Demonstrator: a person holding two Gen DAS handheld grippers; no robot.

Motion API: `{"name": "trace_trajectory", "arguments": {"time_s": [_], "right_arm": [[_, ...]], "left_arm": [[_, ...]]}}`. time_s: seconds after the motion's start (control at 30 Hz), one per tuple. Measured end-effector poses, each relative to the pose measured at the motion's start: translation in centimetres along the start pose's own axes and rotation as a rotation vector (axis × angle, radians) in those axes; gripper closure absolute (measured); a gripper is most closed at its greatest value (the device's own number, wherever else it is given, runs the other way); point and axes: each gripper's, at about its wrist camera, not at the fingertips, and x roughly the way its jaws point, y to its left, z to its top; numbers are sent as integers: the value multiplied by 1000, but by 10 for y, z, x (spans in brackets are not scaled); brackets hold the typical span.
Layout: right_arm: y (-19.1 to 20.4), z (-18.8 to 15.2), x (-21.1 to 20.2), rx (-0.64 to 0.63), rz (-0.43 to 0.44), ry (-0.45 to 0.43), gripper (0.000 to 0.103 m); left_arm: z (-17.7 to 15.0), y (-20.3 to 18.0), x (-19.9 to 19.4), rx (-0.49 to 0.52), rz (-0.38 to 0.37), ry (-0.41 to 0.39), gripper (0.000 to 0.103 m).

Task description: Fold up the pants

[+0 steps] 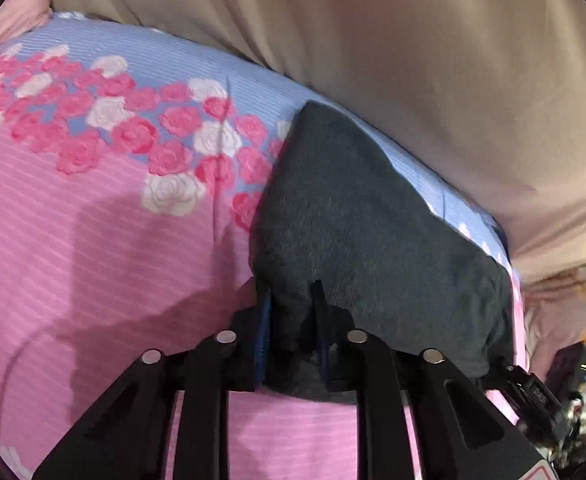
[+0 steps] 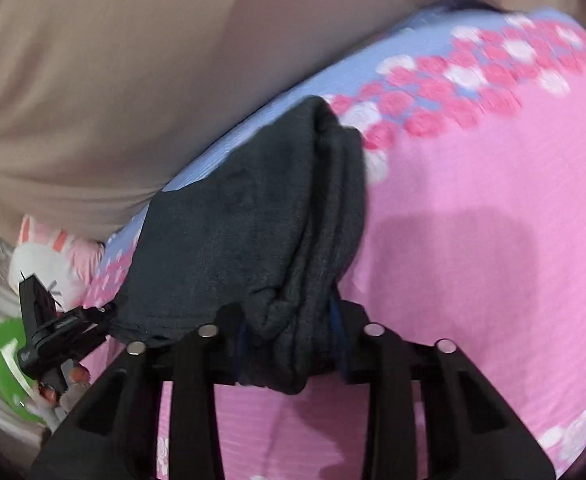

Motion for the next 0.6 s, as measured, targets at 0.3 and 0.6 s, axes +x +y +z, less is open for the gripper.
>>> {"name": "trace_trajectory", "arguments": {"time_s": [0.3,0.6], "right_arm": [[-16,-13,-11,-28,-125,-58,62],[24,-12,-18,-236,-260,-83,93]], "left_arm": [[-32,-10,-3,104,190,-36,76],[-38,-26,-31,138,218,-118,64]]}}
